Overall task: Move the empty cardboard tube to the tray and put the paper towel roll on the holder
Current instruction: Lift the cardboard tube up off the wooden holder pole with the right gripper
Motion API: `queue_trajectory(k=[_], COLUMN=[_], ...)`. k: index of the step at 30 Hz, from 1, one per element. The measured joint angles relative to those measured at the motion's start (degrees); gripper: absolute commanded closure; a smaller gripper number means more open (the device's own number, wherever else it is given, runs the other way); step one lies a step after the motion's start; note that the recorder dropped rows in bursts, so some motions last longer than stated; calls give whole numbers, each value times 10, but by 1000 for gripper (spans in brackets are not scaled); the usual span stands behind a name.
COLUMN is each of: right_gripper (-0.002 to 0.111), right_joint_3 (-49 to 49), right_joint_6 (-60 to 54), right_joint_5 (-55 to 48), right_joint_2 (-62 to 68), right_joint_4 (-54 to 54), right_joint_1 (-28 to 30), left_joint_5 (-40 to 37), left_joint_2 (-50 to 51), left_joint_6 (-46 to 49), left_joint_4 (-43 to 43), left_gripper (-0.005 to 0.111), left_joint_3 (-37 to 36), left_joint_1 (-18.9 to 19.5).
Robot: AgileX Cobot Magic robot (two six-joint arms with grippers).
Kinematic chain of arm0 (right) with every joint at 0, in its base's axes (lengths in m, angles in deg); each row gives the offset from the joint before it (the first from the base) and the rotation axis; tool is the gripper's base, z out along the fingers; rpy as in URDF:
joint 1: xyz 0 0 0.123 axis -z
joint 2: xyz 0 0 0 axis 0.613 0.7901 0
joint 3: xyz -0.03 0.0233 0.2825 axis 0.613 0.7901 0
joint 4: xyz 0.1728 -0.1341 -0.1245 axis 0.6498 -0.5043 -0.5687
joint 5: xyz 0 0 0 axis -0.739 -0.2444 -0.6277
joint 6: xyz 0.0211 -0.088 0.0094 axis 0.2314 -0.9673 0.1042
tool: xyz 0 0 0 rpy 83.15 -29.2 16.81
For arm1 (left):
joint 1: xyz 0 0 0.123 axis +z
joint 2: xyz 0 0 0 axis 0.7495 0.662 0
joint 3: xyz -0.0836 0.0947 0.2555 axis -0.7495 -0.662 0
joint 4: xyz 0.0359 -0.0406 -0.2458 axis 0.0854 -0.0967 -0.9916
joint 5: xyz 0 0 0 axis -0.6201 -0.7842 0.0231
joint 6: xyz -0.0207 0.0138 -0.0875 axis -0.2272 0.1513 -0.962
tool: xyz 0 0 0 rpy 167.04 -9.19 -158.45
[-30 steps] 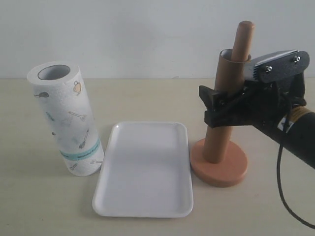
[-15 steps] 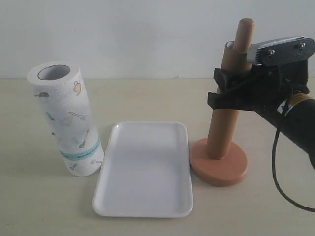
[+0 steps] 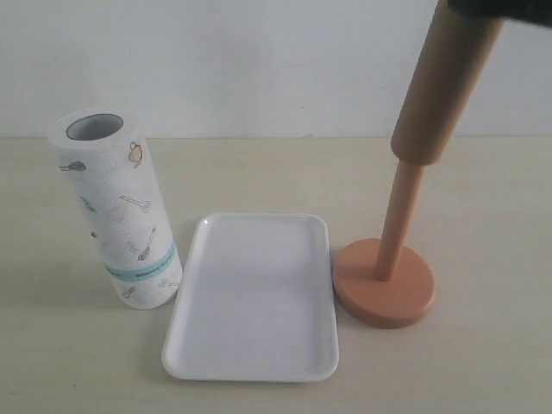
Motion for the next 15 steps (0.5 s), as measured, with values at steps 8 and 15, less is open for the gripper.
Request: queue_trajectory(k=[8,15], right_gripper=[108,108], right_joint_3=[-223,-328], right_joint_6=[-33,-35], right_joint_5=[-181,-275], right_joint_2=[-5,-9], right_joint_4=[0,0], right_joint_1=[0,-18], left_joint_5=[0,0], left_joint_2=[0,0], left_joint_6=[0,0], left_joint_4=[0,0], left_gripper=[99,99], left_joint_3=[0,0], left_joint_1=[0,0])
